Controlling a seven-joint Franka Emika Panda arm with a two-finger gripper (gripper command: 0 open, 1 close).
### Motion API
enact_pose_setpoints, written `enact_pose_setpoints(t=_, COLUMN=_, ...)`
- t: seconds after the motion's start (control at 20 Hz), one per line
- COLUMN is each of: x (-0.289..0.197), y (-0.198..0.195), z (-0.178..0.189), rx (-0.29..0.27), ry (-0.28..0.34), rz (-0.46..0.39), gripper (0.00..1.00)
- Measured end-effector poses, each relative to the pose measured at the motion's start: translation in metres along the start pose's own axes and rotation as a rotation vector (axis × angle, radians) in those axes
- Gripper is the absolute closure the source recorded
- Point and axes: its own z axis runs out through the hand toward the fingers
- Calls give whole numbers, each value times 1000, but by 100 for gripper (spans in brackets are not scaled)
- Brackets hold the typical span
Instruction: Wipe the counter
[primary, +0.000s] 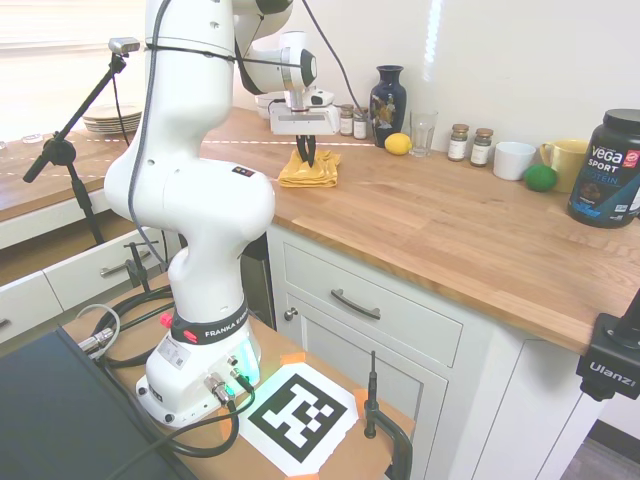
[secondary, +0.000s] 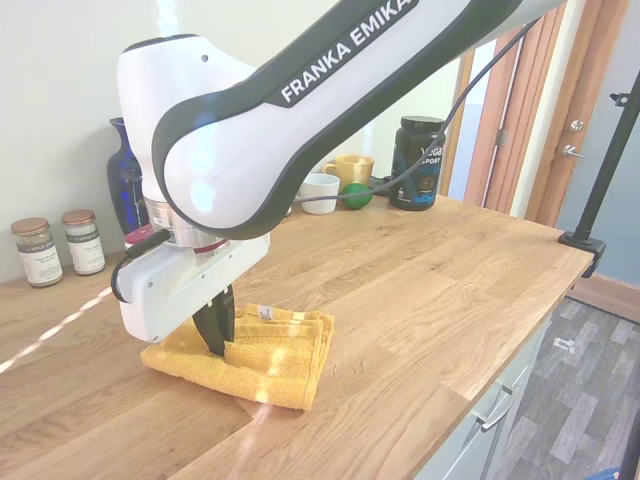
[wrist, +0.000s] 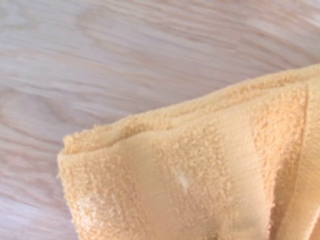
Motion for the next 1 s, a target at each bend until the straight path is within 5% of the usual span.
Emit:
enact_pose_setpoints(t=0.45, x=22, y=19, z=1, rx=30, ry=-76, rz=71, gripper=100)
enact_pose_setpoints(t=1.0, x=120, y=124, z=14, rx=13, ry=-118, rz=164, gripper=100)
